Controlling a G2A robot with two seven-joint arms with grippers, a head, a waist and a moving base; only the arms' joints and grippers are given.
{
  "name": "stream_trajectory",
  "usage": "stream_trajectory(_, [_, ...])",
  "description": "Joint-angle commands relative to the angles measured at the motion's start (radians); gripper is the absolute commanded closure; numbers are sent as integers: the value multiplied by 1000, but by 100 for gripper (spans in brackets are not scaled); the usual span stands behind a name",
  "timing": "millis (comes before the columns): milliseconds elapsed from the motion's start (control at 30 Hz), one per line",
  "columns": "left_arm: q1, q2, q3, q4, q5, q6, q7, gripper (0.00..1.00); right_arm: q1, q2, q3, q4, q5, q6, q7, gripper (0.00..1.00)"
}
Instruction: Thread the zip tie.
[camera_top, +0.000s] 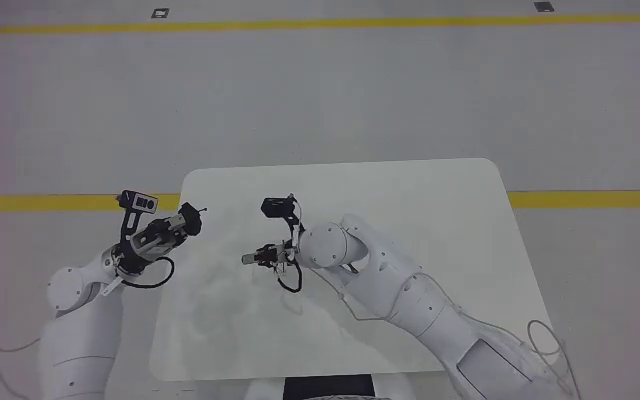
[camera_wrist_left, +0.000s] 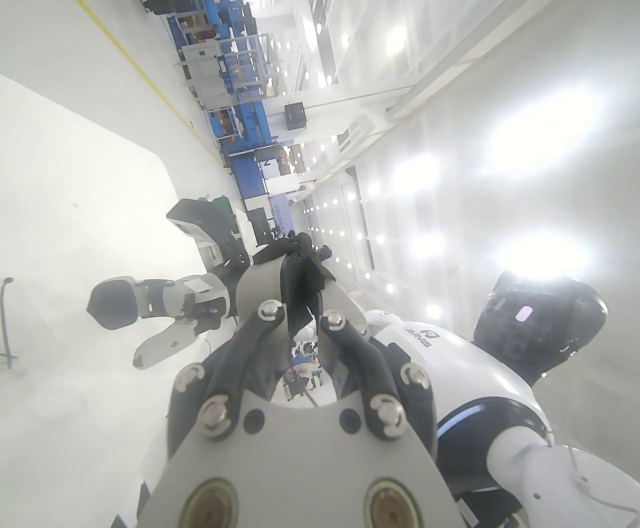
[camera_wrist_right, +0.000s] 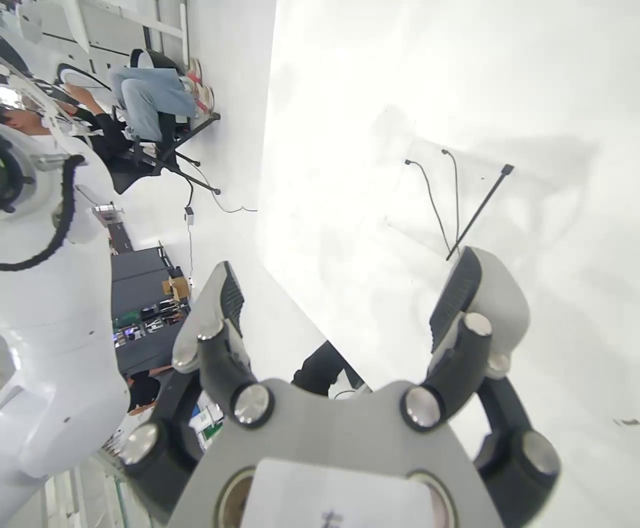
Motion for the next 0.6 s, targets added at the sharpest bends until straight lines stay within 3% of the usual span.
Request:
stream_trajectory(0, [0, 0, 0, 0, 0, 0, 0, 100, 6, -2, -19, -15, -31, 0, 10, 0])
stream_trajectory(200, [0, 0, 0, 0, 0, 0, 0, 100, 90, -36, -101, 26, -193, 0, 137, 0])
stream_trajectory(367, [0, 0, 0, 0, 0, 0, 0, 100, 183, -109, -232, 104, -325, 0, 298, 0])
stream_trajectory(567, [0, 0, 0, 0, 0, 0, 0, 100, 183, -109, -232, 104, -325, 0, 298, 0])
